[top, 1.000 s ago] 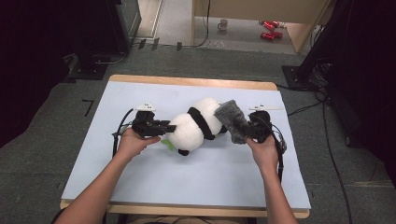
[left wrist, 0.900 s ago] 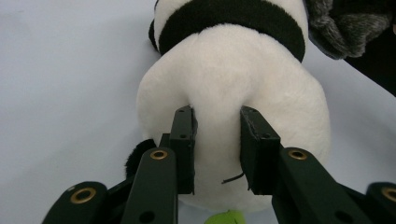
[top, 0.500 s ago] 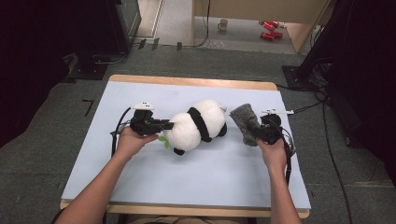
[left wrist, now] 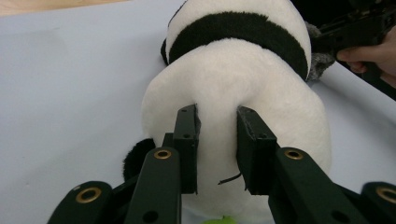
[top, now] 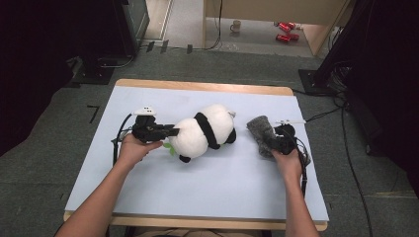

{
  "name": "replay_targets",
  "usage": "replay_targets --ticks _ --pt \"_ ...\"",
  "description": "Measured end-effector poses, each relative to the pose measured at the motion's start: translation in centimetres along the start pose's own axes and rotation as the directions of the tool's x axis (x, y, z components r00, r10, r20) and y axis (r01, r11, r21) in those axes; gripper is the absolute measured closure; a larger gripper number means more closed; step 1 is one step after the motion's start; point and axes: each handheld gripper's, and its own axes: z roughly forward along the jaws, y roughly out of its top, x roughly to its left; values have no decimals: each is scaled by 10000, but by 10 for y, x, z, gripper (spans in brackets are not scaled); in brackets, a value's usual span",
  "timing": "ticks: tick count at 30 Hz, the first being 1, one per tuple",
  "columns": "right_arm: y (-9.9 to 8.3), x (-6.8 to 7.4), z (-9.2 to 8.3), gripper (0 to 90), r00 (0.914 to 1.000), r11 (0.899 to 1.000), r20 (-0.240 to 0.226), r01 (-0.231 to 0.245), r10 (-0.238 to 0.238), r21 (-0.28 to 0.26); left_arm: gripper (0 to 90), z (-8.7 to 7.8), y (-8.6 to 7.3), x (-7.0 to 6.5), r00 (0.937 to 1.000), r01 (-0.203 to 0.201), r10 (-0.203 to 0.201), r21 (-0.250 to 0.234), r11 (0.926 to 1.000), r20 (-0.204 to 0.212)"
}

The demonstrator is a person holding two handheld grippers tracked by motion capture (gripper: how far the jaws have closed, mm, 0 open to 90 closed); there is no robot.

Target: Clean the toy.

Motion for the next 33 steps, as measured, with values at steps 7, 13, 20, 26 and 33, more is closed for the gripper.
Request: replay_targets --ticks 7,13,20,26,33 --pt "-2 -3 6 570 9997 9999 173 -161 161 -5 605 -2 0 3 9990 370 -371 7 9993 230" --pt "0 -5 3 375 9988 9990 -231 -428 425 -132 513 -4 1 1 9997 229 -229 6 9997 124" --pt "6 3 -8 322 9992 9991 -391 -69 53 -413 458 -10 2 0 9999 128 -128 -76 9999 62" --pt "7 -1 -20 326 9987 9977 -511 -100 66 -668 402 -17 5 0 10000 -12 12 -199 9998 -19" --pt "3 -7 -26 347 9988 9982 -495 -8 -22 -606 394 -30 5 5 9993 -94 84 -283 9996 -359"
